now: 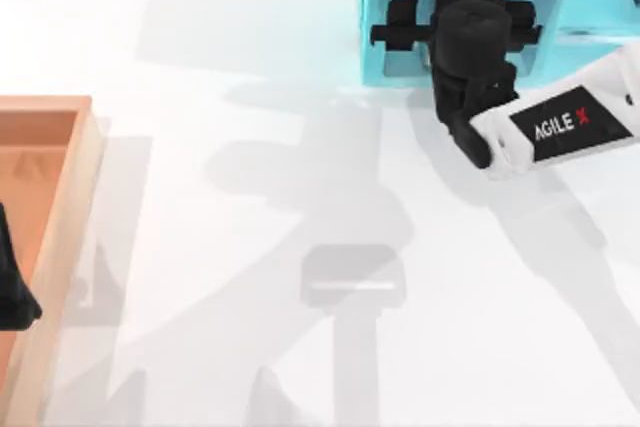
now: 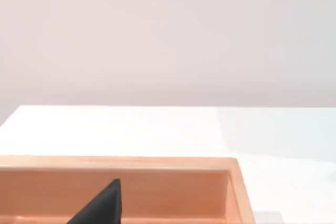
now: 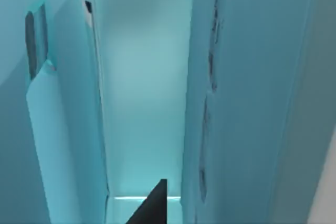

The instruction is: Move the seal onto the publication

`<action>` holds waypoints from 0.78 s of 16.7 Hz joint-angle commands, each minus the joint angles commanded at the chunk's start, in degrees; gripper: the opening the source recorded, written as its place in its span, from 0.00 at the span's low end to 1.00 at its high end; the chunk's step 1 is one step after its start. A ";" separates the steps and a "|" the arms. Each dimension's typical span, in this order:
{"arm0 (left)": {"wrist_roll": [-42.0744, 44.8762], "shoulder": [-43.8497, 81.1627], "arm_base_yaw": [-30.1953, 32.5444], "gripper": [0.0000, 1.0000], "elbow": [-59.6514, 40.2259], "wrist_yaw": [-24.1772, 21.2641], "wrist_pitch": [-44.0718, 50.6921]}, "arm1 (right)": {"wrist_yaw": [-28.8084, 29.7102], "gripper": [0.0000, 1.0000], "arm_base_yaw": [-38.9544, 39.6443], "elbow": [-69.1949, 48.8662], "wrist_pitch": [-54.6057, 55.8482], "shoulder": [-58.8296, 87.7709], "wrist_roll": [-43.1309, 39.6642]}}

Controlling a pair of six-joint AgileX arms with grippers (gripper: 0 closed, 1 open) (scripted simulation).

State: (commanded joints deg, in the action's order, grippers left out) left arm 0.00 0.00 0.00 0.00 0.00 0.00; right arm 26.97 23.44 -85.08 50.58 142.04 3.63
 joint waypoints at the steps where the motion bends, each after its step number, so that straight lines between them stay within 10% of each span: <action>1: 0.00 0.00 0.00 1.00 0.00 0.00 0.00 | 0.00 0.70 0.00 0.00 0.00 0.00 0.00; 10: 0.00 0.00 0.00 1.00 0.00 0.00 0.00 | 0.00 0.02 0.00 0.00 0.00 0.00 0.00; 13: 0.00 0.00 0.00 1.00 0.00 0.00 0.00 | 0.00 0.00 0.00 0.00 0.00 0.00 0.00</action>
State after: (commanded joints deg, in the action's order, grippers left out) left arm 0.00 0.00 0.00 0.00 0.00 0.00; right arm 26.97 23.44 -85.08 50.58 142.04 3.63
